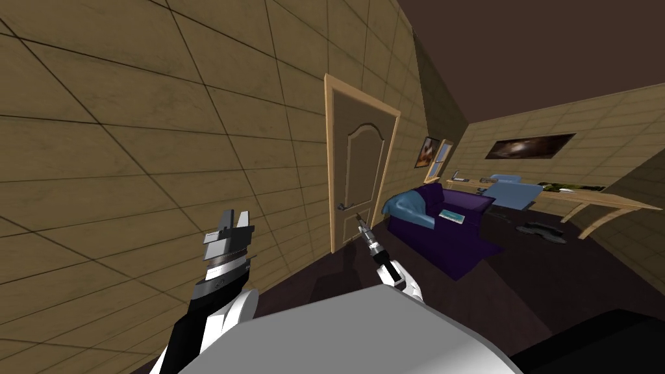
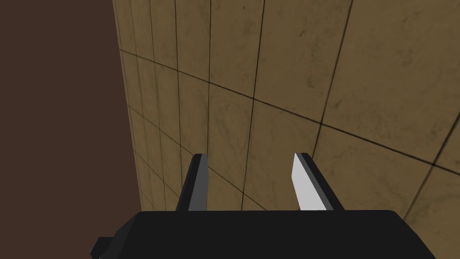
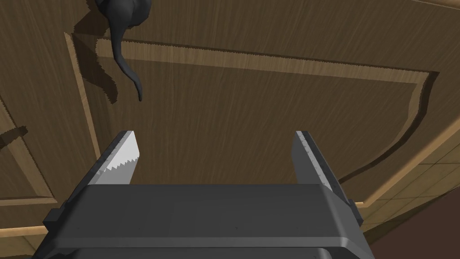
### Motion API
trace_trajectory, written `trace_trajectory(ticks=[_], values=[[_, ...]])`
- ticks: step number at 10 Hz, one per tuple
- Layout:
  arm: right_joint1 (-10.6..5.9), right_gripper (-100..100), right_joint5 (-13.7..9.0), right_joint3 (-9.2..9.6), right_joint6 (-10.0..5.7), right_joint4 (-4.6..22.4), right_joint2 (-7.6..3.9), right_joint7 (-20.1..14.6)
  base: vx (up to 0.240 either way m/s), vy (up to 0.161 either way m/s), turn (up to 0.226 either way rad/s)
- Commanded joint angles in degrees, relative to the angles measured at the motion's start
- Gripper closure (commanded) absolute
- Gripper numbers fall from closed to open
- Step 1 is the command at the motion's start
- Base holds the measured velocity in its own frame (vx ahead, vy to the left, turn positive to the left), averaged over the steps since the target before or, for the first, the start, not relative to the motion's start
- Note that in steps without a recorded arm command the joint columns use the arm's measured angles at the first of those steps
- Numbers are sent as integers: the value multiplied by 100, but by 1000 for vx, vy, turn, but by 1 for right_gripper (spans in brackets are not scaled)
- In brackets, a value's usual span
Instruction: Pull the door open
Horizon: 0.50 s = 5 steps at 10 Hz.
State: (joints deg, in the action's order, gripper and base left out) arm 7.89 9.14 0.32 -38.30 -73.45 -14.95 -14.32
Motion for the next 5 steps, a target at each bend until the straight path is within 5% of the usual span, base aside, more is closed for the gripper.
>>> trace_trajectory(ticks=[1,5], values=[[-47,-100,14,7,-77,213,-24,-49,68,-21,40],[-286,-100,74,41,-237,791,-179,-275,64,-17,56]])
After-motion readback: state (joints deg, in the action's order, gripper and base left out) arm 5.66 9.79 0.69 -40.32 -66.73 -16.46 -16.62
